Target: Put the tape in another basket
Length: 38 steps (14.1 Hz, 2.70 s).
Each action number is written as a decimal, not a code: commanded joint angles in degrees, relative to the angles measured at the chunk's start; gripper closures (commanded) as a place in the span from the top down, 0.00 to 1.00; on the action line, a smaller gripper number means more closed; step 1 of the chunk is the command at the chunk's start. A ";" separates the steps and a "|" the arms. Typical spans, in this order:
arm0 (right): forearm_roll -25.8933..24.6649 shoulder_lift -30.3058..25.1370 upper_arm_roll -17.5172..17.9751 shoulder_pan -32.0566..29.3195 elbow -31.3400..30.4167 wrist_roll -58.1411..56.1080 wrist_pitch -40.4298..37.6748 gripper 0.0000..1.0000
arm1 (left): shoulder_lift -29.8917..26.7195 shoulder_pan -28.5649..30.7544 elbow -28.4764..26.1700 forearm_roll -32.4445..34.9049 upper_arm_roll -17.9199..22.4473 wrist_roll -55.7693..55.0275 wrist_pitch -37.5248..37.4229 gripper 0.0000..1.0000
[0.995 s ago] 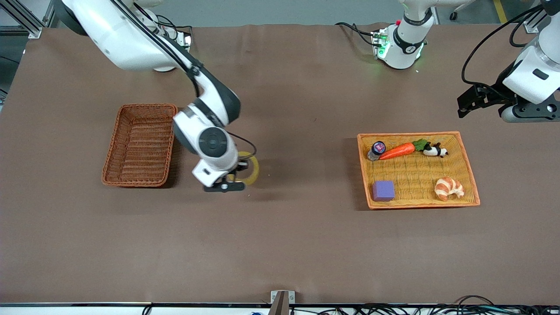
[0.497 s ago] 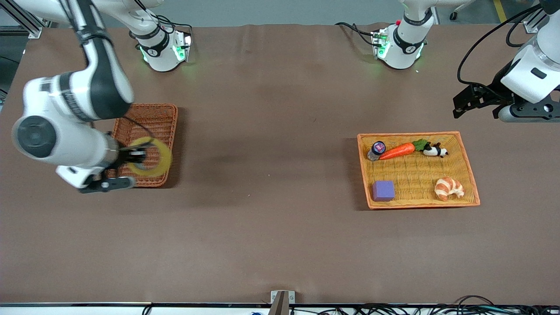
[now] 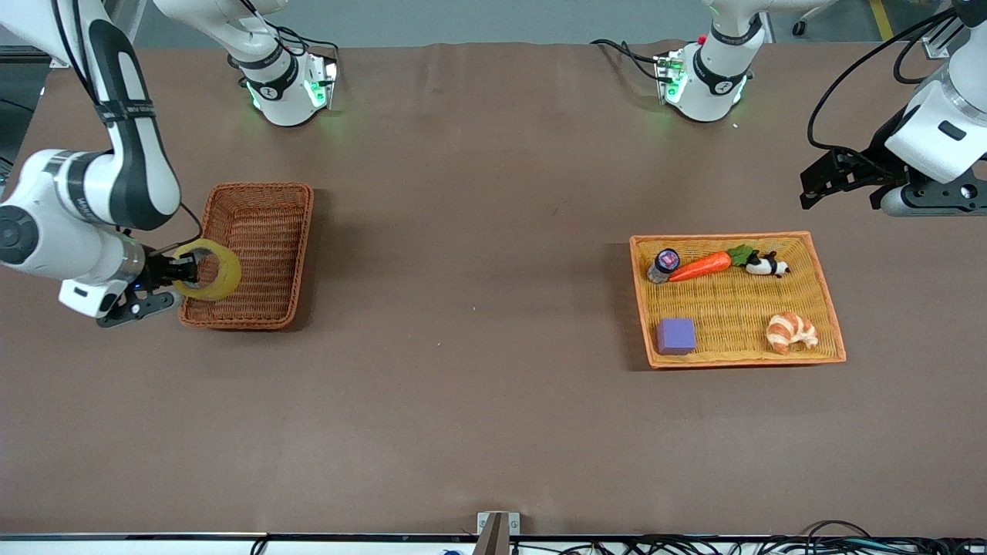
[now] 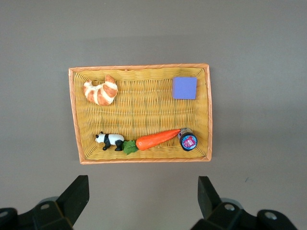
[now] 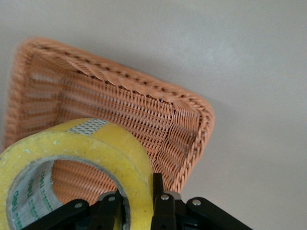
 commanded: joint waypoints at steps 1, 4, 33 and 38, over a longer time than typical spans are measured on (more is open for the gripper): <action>1.37 -4.23 0.09 0.75 -13.18 -1.43 13.39 0.01 | -0.97 0.33 -0.99 -0.48 -0.25 0.77 0.74 1.00; 1.37 -3.70 0.09 0.93 -15.93 -1.52 16.51 0.02 | -0.89 0.25 -0.91 -0.48 -0.25 0.77 0.74 1.00; -0.21 -10.99 1.67 -5.12 38.38 30.04 -37.87 1.00 | -0.36 0.51 -0.47 -0.48 -0.16 0.77 0.83 1.00; 0.05 -13.02 3.96 -5.23 35.83 29.07 -36.49 1.00 | -0.36 0.51 -0.47 -0.48 0.01 0.68 0.74 1.00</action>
